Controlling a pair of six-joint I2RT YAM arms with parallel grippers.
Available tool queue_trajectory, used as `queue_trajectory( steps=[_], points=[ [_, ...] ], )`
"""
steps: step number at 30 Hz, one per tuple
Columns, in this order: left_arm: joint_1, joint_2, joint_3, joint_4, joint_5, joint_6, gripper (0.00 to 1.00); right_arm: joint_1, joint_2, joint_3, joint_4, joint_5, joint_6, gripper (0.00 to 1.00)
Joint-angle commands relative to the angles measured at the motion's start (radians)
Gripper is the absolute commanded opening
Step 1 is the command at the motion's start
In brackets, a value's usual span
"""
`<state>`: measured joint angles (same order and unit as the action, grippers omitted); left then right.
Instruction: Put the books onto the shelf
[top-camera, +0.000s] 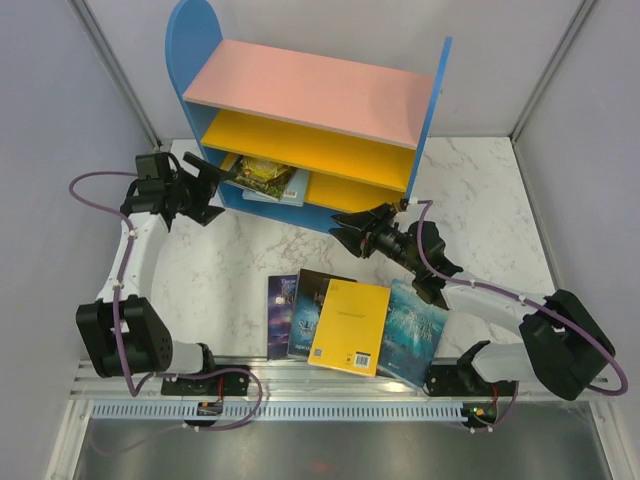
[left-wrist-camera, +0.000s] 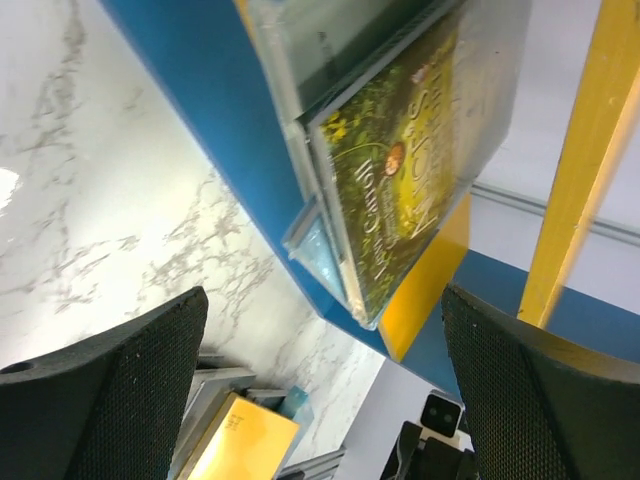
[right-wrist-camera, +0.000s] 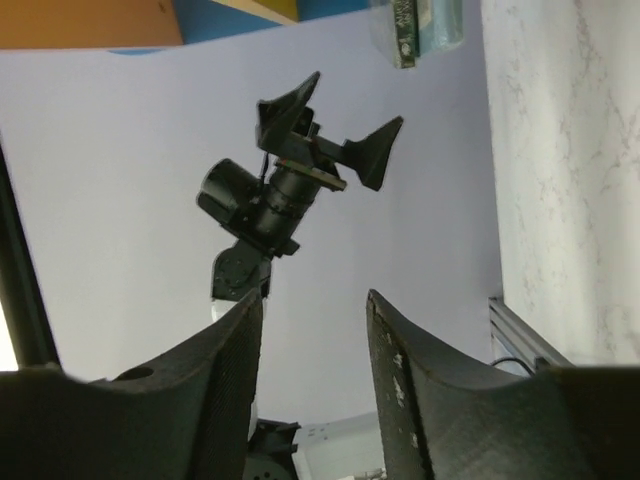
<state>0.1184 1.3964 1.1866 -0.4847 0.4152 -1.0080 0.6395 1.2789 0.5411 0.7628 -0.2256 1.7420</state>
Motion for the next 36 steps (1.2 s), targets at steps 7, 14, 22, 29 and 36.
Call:
queue_trajectory(
  steps=[7, 14, 22, 29, 36],
  points=[
    [0.017, -0.203, -0.027, -0.193, 0.005, 0.095, 1.0, 0.063, 0.134, 0.27, -0.27, 0.127, -0.197, 0.16],
    [-0.025, -0.312, -0.079, -0.318, -0.007, 0.118, 1.0, 0.086, 0.296, 0.296, -0.16, 0.284, -0.105, 0.0],
    [-0.074, -0.312, -0.082, -0.336, -0.009, 0.131, 0.99, 0.023, 0.494, 0.417, -0.05, 0.267, -0.079, 0.0],
    [-0.105, -0.327, -0.108, -0.345, -0.021, 0.132, 0.98, -0.083, 0.597, 0.52, -0.061, 0.126, -0.142, 0.0],
    [-0.108, -0.356, -0.157, -0.391, -0.036, 0.124, 0.98, -0.014, 0.681, 0.635, -0.134, 0.218, -0.162, 0.0]
  ],
)
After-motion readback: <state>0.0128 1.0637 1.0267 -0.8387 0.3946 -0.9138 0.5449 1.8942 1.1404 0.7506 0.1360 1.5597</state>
